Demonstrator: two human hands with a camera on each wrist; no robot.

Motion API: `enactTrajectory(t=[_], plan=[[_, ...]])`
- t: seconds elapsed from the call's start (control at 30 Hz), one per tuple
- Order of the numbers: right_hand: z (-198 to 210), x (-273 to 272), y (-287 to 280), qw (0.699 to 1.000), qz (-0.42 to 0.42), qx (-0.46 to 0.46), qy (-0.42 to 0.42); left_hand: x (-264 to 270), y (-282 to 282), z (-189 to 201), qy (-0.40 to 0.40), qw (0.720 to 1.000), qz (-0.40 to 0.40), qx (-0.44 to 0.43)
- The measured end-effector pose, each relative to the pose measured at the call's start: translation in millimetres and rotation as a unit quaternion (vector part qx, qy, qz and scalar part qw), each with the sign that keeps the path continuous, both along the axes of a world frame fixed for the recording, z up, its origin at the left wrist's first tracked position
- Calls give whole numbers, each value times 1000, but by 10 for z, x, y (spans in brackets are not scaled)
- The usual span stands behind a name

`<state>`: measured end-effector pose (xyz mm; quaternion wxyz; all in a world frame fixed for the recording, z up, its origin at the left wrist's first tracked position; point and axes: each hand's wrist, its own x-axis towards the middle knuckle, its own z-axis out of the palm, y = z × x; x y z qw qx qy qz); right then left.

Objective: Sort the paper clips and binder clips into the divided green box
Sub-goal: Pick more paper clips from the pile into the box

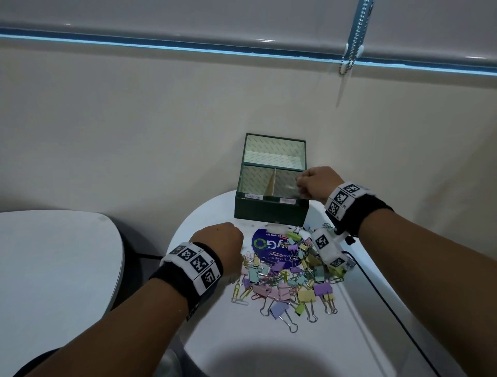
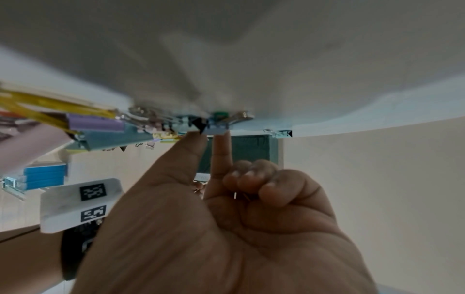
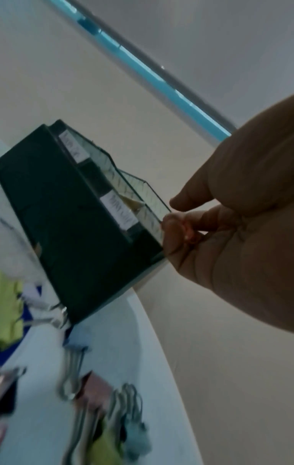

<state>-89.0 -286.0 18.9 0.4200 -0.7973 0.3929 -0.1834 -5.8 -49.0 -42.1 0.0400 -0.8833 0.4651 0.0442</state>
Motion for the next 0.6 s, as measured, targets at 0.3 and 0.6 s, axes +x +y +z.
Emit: enactTrajectory(t=[0.3,0.6], plan=[[151,-146,33,998,39,-20,-52,-6,-17,13,-17,1000,-16,19],[-412,-882,-167,980,23,-121,155,-19,-20,92,52,997,7,58]])
